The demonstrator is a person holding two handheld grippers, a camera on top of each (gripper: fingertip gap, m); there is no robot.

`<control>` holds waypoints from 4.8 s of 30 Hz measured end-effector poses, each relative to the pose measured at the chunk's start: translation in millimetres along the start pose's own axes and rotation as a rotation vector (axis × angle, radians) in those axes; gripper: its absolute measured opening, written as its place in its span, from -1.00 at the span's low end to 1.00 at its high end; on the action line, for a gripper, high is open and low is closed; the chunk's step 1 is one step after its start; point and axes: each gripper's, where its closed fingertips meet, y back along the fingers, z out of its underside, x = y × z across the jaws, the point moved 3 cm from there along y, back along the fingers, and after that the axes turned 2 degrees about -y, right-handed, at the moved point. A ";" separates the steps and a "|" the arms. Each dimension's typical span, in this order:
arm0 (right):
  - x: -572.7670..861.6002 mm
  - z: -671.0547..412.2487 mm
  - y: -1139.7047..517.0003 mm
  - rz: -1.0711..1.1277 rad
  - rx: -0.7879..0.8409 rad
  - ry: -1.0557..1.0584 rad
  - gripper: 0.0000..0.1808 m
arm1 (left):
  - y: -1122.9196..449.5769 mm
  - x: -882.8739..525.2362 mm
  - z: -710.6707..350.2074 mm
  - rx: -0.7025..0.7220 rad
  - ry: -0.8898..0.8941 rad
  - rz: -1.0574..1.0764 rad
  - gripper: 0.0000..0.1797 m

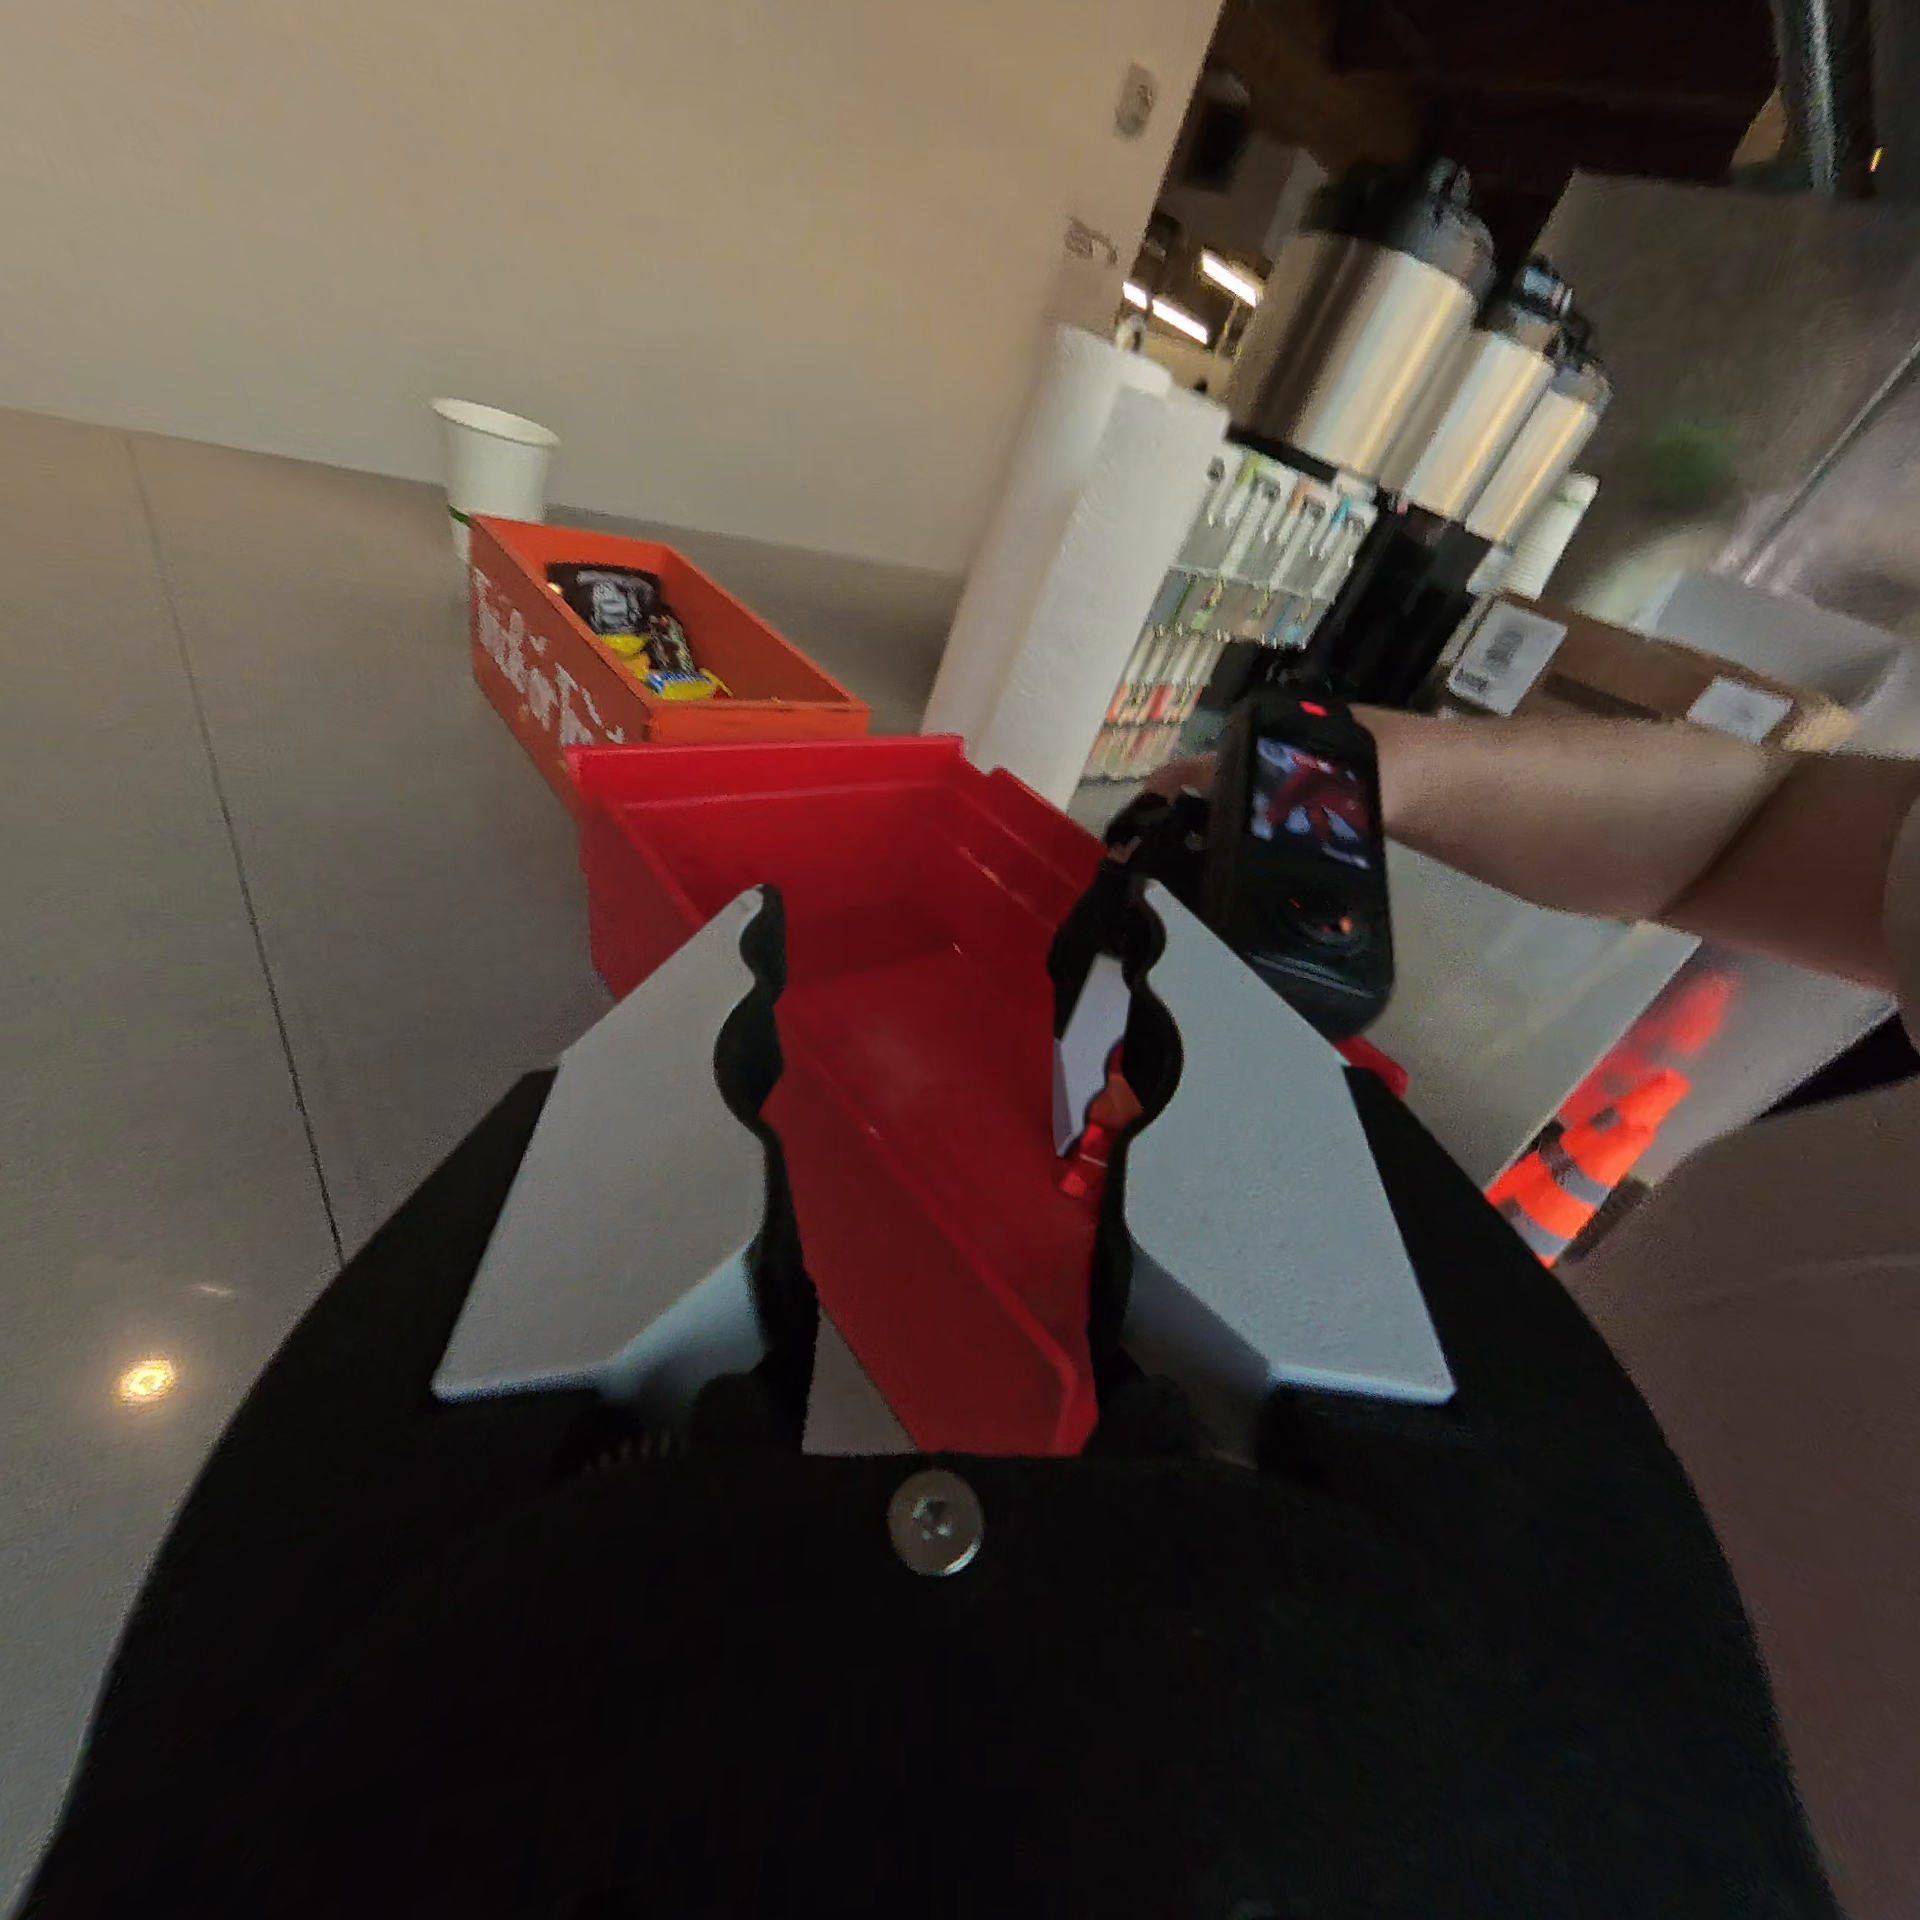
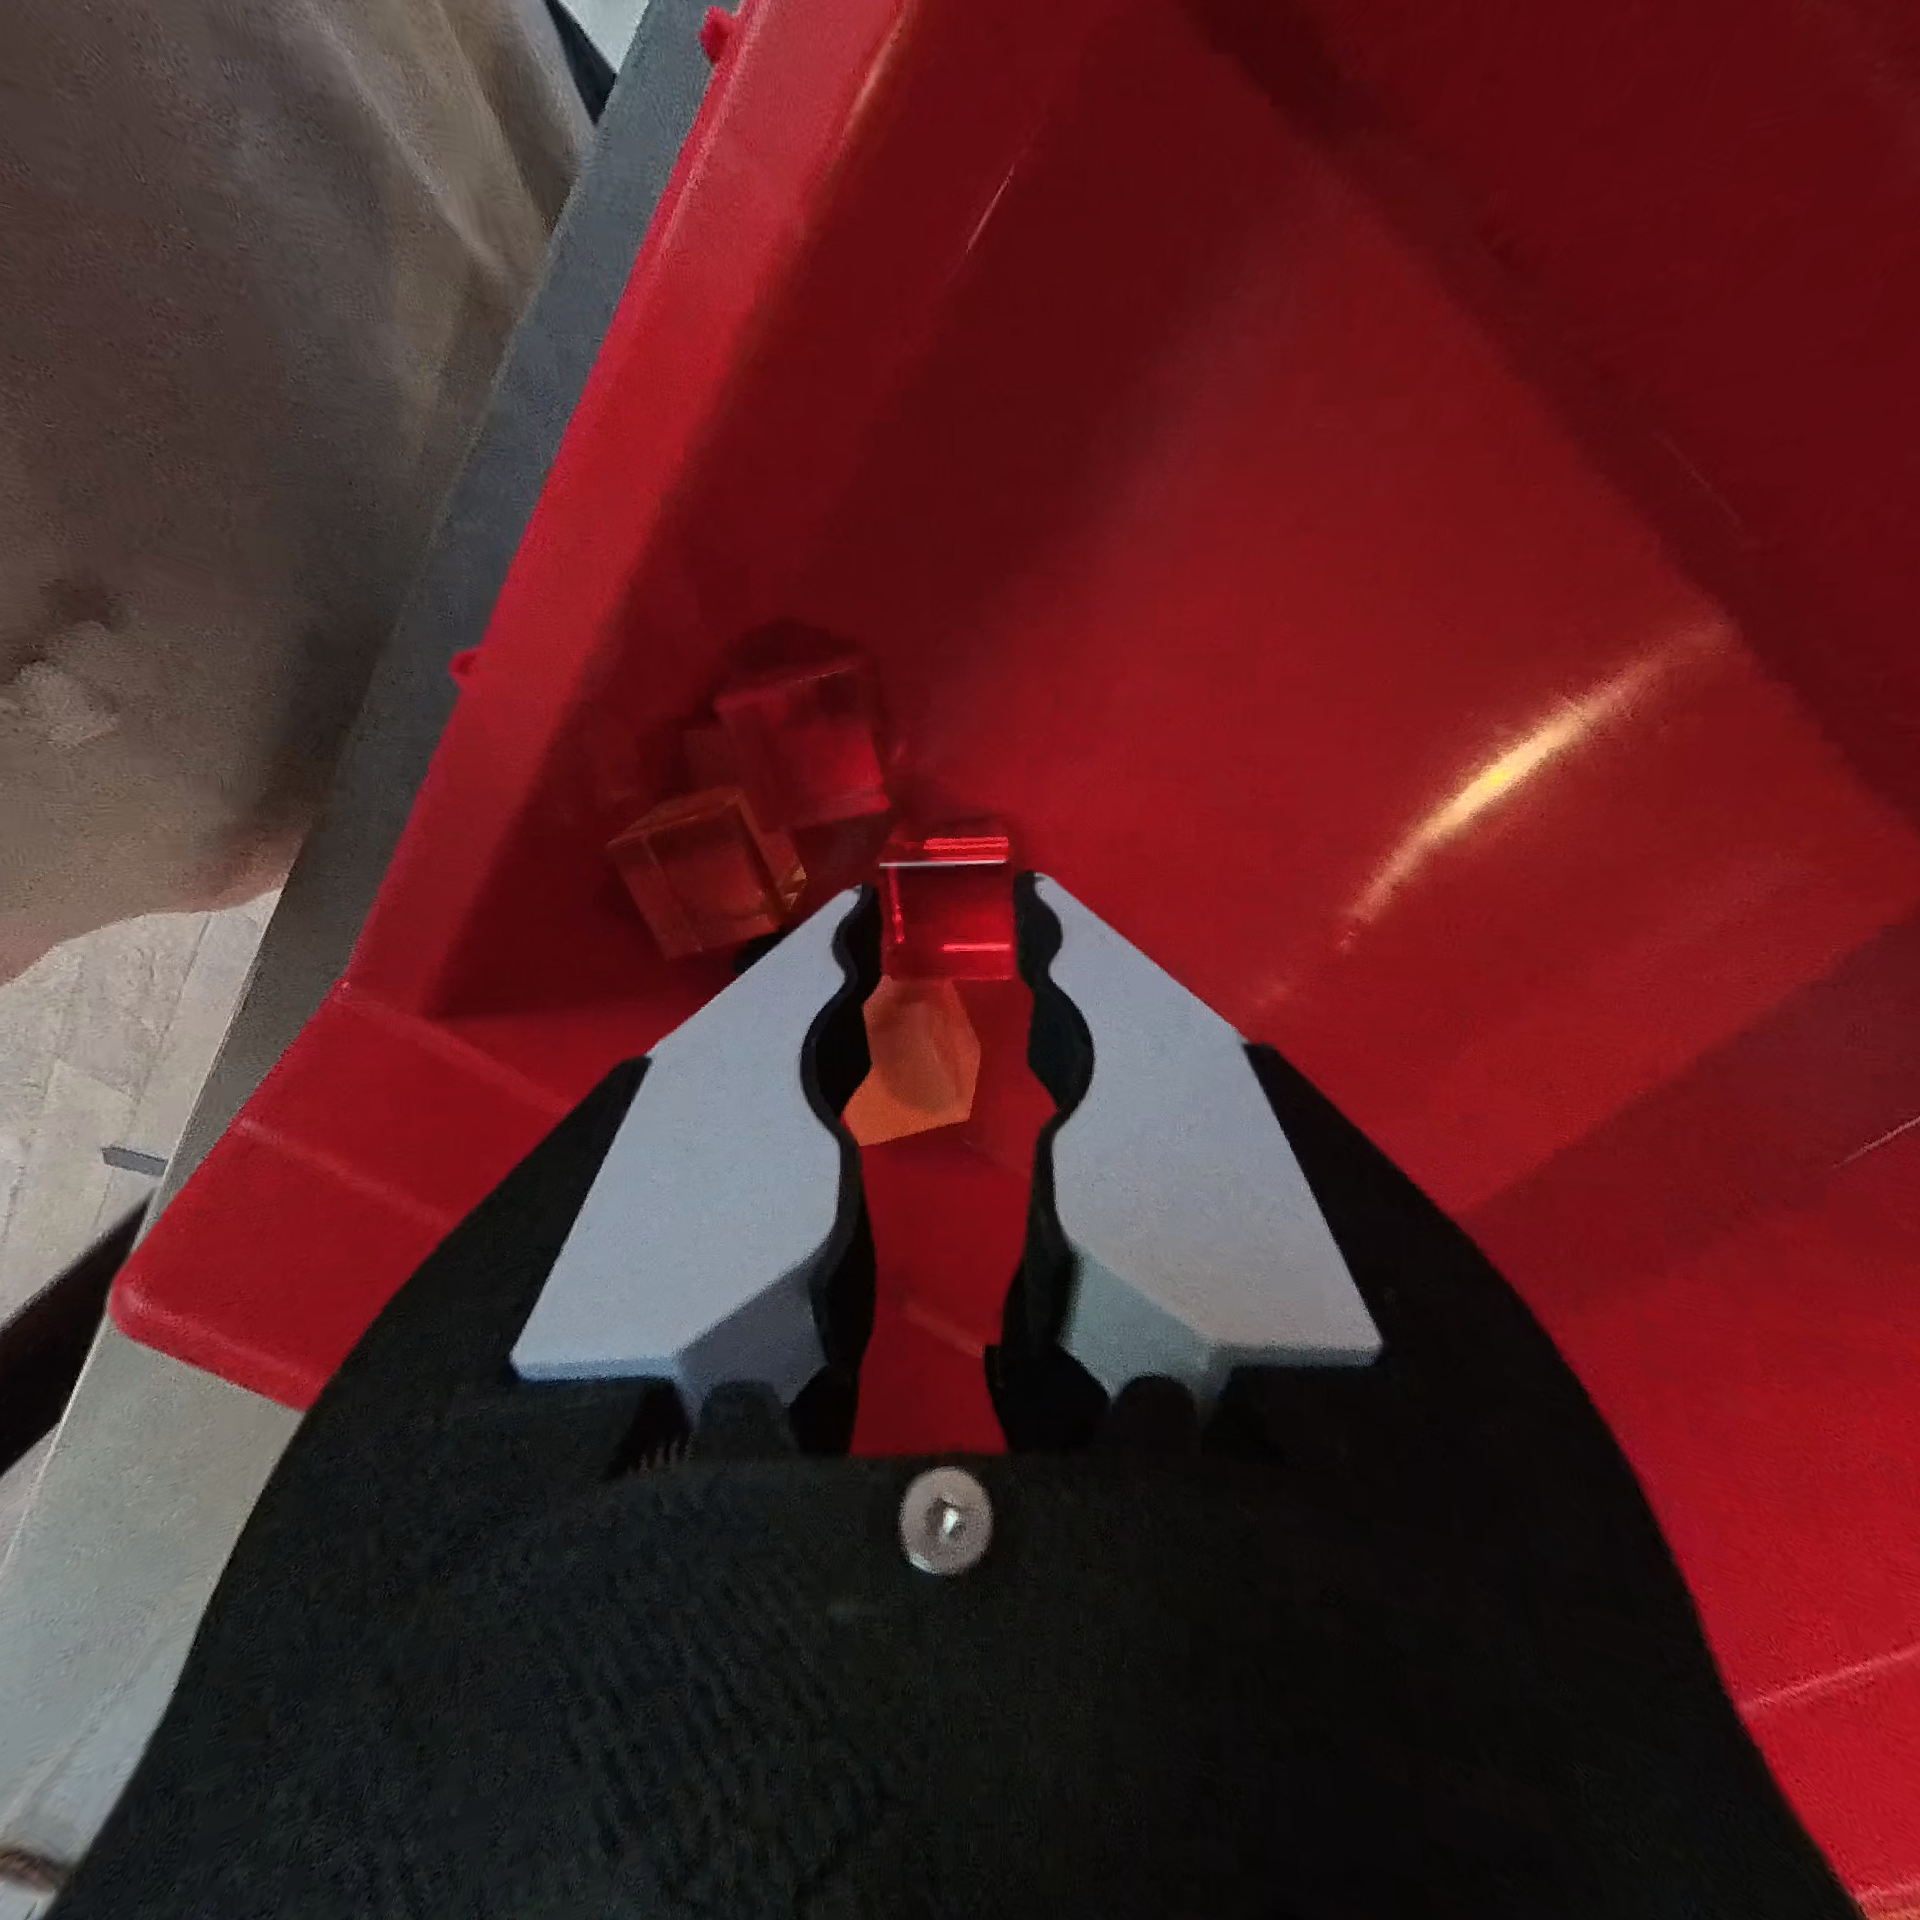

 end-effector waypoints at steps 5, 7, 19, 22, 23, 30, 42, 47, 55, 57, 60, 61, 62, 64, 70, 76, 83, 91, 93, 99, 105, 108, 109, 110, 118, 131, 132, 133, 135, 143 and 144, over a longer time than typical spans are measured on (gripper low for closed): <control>11.7 0.4 44.3 0.153 0.147 -0.060 -0.73 | 1.7 31.0 3.9 -0.019 -0.107 -0.040 -0.31; 12.8 24.2 104.8 0.232 0.196 -0.138 -0.73 | 5.7 35.8 -0.9 -0.028 -0.130 -0.060 -0.31; 49.8 308.5 362.3 0.269 0.116 -1.008 -0.74 | -6.9 56.9 -36.5 -0.051 -0.155 -0.068 -0.42; 59.0 316.1 355.5 0.263 0.100 -1.046 -0.74 | -14.6 62.5 -34.0 -0.082 -0.138 -0.051 -0.43; 62.2 317.2 353.1 0.255 0.105 -1.069 -0.74 | -16.3 63.7 -32.5 -0.094 -0.136 -0.054 -0.43; 81.6 325.2 345.2 0.231 0.118 -1.376 -0.74 | -22.6 73.3 -20.1 -0.137 -0.119 -0.043 -0.46; 91.2 324.7 335.4 0.272 0.164 -1.649 -0.74 | -21.9 74.6 -6.7 -0.186 -0.095 0.008 -0.57; 95.4 327.3 336.9 0.325 0.243 -1.668 -0.74 | -23.8 76.5 0.5 -0.217 -0.075 0.048 -0.57; 76.9 314.1 378.8 0.538 0.317 -1.460 -0.53 | -21.6 71.8 -9.5 -0.152 -0.113 0.031 -0.44; 65.8 301.1 389.2 0.653 0.356 -1.330 -0.53 | -22.9 68.8 -7.5 -0.168 -0.128 0.013 -0.43; 37.5 300.0 376.5 0.767 0.348 -1.254 -0.52 | -27.5 70.2 -2.2 -0.189 -0.111 0.027 -0.42; 28.2 300.1 365.0 0.777 0.354 -1.229 -0.45 | -29.0 71.8 -0.7 -0.189 -0.100 0.038 -0.43; 21.2 303.5 351.9 0.804 0.345 -1.188 -0.48 | -30.3 73.3 0.3 -0.188 -0.092 0.048 -0.43; 24.2 319.7 333.3 0.942 0.314 -1.104 -0.63 | -32.4 74.3 0.9 -0.191 -0.087 0.052 -0.42; 37.0 320.8 313.9 0.936 0.542 -1.153 -1.00 | -39.7 76.6 -4.5 -0.228 -0.103 0.044 -0.43; 48.8 318.7 310.3 0.858 0.642 -1.234 -0.92 | -48.4 85.7 0.9 -0.276 -0.119 0.055 -0.42; 59.2 320.3 312.3 0.856 0.677 -1.319 -0.92 | -53.7 92.1 9.6 -0.303 -0.102 0.072 -0.41; 60.9 320.8 321.4 0.879 0.675 -1.353 -0.90 | -56.2 96.3 19.0 -0.317 -0.083 0.084 -0.42; 61.3 323.4 323.5 0.907 0.666 -1.358 -0.89 | -56.9 96.5 20.7 -0.316 -0.074 0.089 -0.42; 62.4 321.6 323.9 0.919 0.645 -1.343 -0.84 | -58.3 95.6 22.8 -0.321 -0.067 0.091 -0.43; 59.3 318.6 311.9 0.895 0.585 -1.360 -0.83 | -58.4 91.7 22.7 -0.331 -0.072 0.080 -0.45; 56.6 315.5 306.4 0.902 0.567 -1.360 -0.65 | -58.6 89.6 22.0 -0.332 -0.076 0.075 -0.46; 57.1 312.6 306.7 0.905 0.587 -1.352 -0.64 | -58.8 89.0 21.5 -0.329 -0.076 0.076 -0.46; 58.0 311.5 308.5 0.922 0.604 -1.349 -0.60 | -59.3 88.6 21.3 -0.327 -0.073 0.079 -0.46; 66.7 318.0 318.6 0.985 0.619 -1.328 -0.73 | -65.5 85.3 24.5 -0.346 -0.063 0.097 -0.46; 66.8 321.4 314.6 0.914 0.643 -1.335 -0.62 | -70.8 84.6 23.6 -0.367 -0.069 0.101 -0.46; 64.8 321.0 315.6 0.917 0.656 -1.330 -0.62 | -70.8 84.4 23.0 -0.364 -0.069 0.099 -0.46; 62.3 320.9 316.1 0.918 0.661 -1.326 -0.61 | -70.6 84.1 22.1 -0.360 -0.068 0.096 -0.46; 57.7 321.8 316.8 0.927 0.662 -1.318 -0.62 | -70.2 83.1 20.5 -0.348 -0.063 0.092 -0.46; 55.0 318.3 313.0 0.931 0.670 -1.266 -0.65 | -71.9 84.3 23.6 -0.364 -0.061 0.089 -0.46; 55.7 318.0 314.2 0.947 0.669 -1.258 -0.67 | -72.2 84.7 23.8 -0.364 -0.059 0.091 -0.46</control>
